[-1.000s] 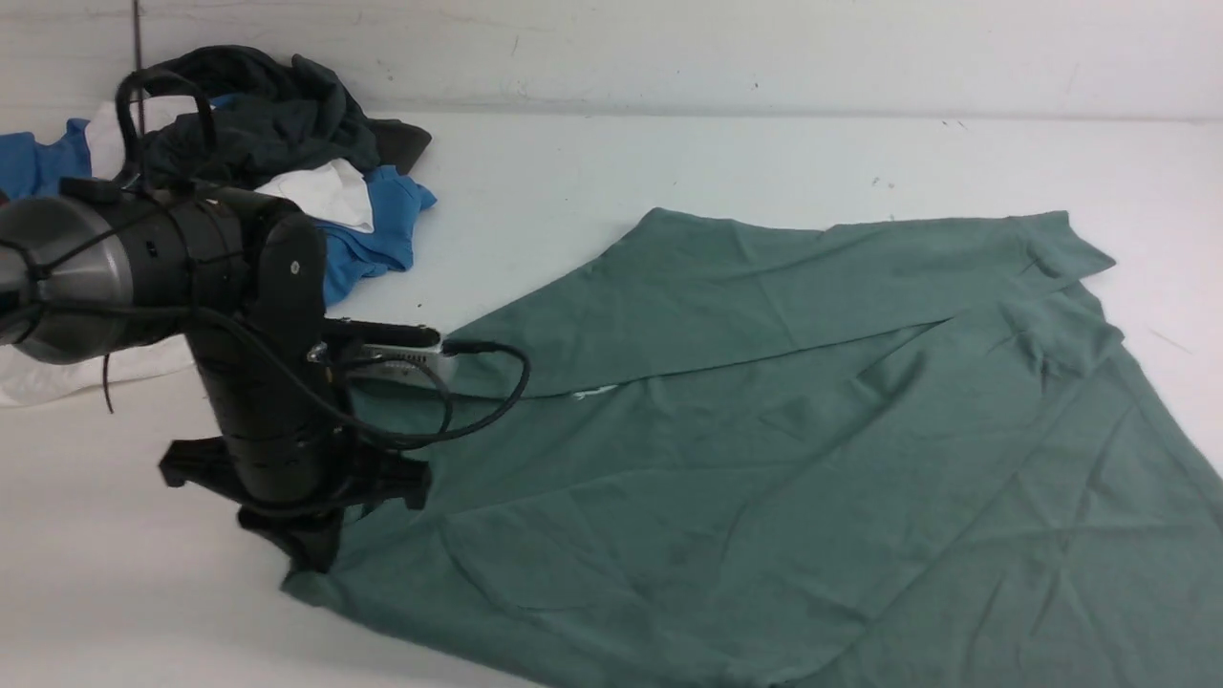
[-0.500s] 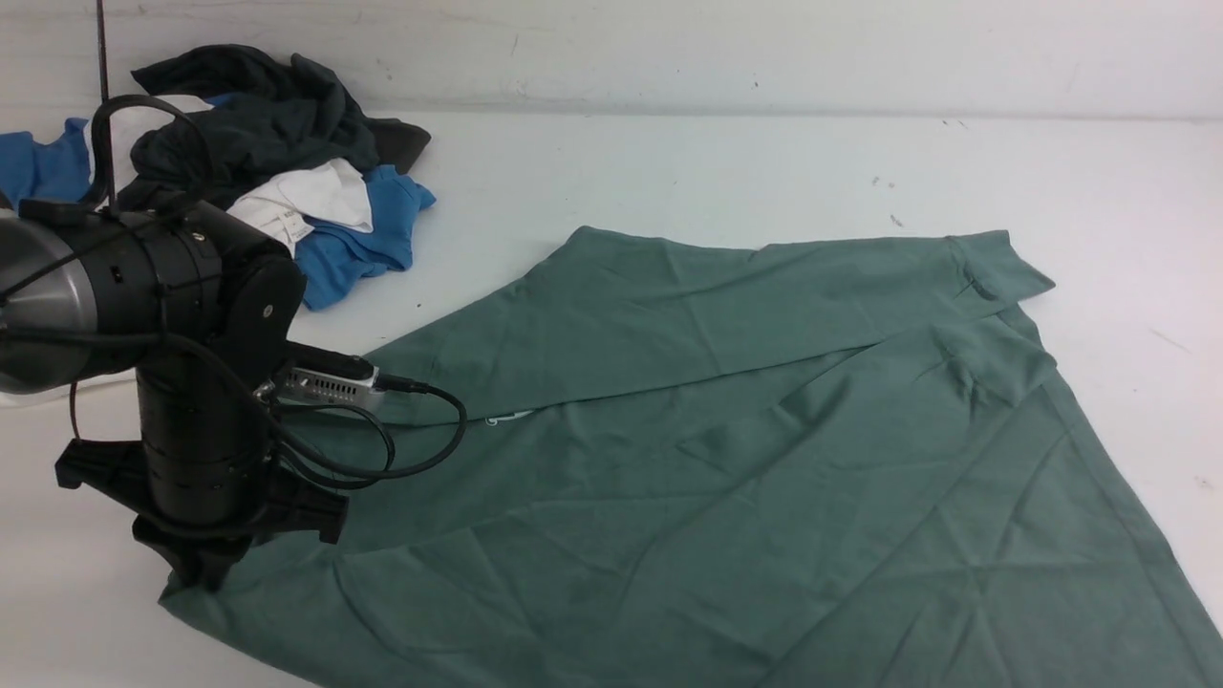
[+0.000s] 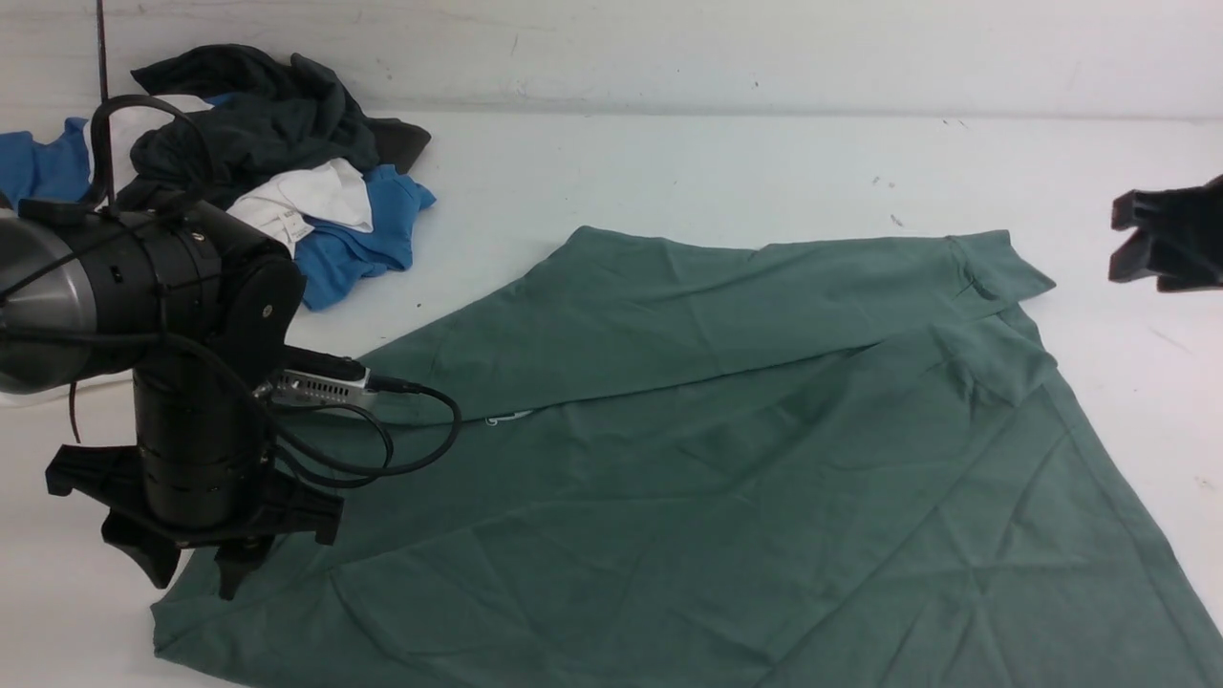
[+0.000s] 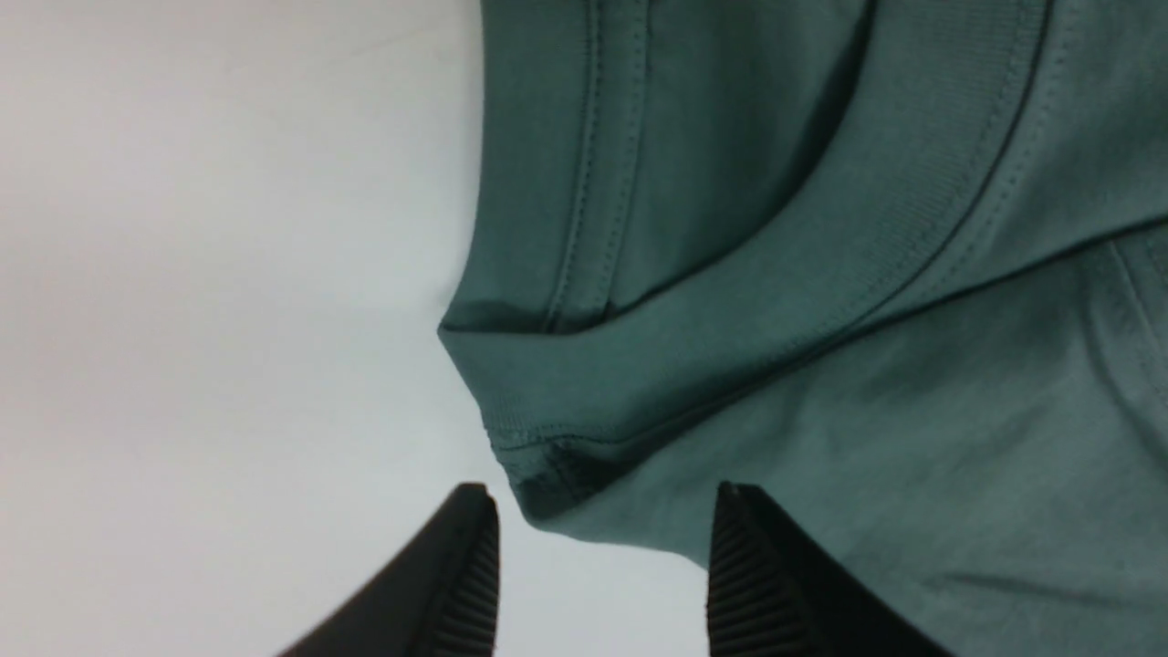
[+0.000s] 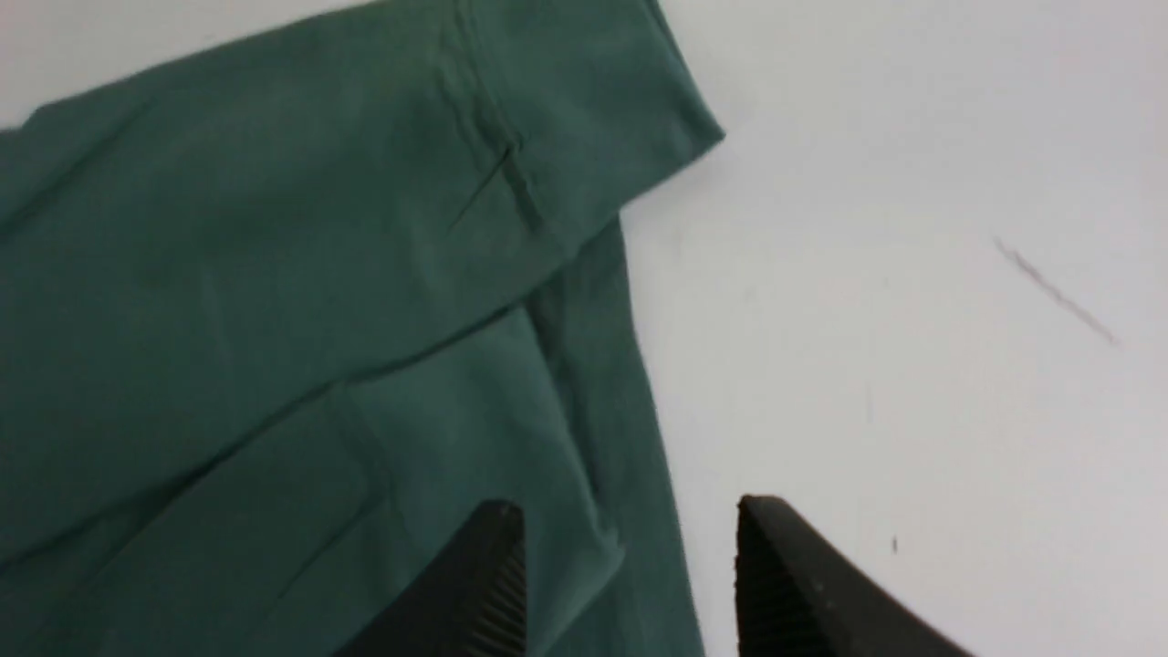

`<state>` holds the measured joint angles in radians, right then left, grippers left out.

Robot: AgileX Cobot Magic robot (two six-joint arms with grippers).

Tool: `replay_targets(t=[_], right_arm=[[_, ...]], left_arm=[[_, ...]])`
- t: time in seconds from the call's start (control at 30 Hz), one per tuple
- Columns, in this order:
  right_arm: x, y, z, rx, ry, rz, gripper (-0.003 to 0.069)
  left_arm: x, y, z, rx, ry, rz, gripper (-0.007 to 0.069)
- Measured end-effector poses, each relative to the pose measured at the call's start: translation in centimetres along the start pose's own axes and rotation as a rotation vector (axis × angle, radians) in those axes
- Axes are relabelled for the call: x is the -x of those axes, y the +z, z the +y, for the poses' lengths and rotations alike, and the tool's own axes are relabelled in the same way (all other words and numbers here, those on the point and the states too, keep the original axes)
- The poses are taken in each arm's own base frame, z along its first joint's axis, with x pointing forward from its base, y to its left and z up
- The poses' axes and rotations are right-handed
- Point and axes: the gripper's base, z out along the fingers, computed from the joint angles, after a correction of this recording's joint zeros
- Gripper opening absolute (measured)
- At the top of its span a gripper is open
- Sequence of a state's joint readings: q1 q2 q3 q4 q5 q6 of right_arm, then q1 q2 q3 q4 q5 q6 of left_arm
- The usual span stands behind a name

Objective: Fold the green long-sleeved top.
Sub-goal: Hold the cuff with your right arm as far away from the cuff

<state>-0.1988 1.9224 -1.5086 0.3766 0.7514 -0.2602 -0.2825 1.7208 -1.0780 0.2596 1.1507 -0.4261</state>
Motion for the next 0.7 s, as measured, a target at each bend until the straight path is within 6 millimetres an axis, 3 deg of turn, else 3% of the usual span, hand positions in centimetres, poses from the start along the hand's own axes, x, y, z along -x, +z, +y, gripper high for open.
replay_targets(t=[0.13, 0.17, 0.2, 0.37, 0.47, 0.7], right_arm=[[2.0, 5.8, -1.1, 0.012, 0.008, 0.018, 0.034], [2.3, 5.6, -1.0, 0.013, 0.006, 0.007, 0.034], [2.8, 7.5, -1.4, 0.019, 0.008, 0.014, 0.0342], [2.8, 13.6, -2.5, 0.036, 0.006, 0.065, 0.0345], [3.6, 14.7, -2.5, 0.058, 0.008, 0.051, 0.0345], [3.9, 15.1, -1.9, 0.094, -0.004, 0.085, 0.0307]], left_arm=[[0.0, 0.0, 0.0, 0.0, -0.021, 0.001, 0.0301], [0.0, 0.0, 0.0, 0.0, -0.023, 0.001, 0.0301], [0.0, 0.0, 0.0, 0.001, -0.03, 0.002, 0.0301], [0.0, 0.0, 0.0, -0.002, -0.036, 0.003, 0.0301], [0.0, 0.0, 0.0, -0.003, -0.039, 0.004, 0.0301], [0.2, 0.0, -0.2, -0.025, -0.045, -0.02, 0.0301]])
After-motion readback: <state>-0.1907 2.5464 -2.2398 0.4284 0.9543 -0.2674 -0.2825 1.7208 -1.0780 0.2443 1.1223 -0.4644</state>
